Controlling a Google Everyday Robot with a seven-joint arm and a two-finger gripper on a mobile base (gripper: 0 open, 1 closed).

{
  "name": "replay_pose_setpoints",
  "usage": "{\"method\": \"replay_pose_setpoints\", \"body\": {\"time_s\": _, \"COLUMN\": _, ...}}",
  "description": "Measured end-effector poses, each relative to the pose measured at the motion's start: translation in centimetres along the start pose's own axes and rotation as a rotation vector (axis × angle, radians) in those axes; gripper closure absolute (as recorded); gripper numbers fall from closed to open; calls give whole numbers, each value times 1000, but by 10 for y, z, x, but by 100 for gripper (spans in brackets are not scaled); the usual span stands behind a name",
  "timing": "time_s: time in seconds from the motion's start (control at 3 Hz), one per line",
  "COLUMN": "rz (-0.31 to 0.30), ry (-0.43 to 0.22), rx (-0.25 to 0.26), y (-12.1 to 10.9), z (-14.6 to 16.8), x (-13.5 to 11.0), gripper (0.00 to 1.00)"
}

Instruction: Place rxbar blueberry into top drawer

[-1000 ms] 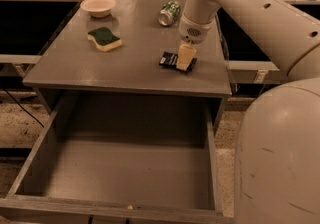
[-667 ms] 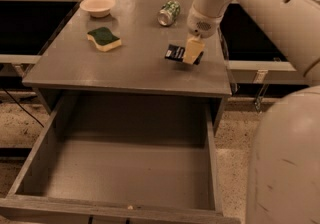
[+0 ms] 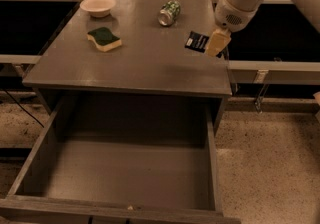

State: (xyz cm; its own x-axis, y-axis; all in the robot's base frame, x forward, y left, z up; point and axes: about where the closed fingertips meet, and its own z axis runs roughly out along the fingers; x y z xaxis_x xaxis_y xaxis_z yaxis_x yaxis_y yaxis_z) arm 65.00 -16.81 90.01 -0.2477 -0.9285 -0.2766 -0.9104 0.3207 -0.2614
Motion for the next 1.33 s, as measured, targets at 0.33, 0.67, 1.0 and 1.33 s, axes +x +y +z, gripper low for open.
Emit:
{"method": "replay_pose_setpoints", "body": {"time_s": 0.33, "rz": 45, "ry": -26, "rx": 167, "y": 16, "z": -43, "x": 21, "gripper": 100}}
{"method": "replay_pose_setpoints", "body": {"time_s": 0.67, "rz": 88, "ry": -56, "rx": 276, "y": 50, "z": -55, "x": 48, "gripper": 100}}
{"method": "replay_pose_setpoints", "body": {"time_s": 1.0, "rz": 86, "ry": -51, "rx": 265, "y": 53, "z": -44, "x": 51, "gripper": 100}}
{"method": "replay_pose_setpoints", "body": {"time_s": 1.33, "rz": 81, "ry": -91, "rx": 225, "y": 50, "z": -34, "x": 37, "gripper": 100}}
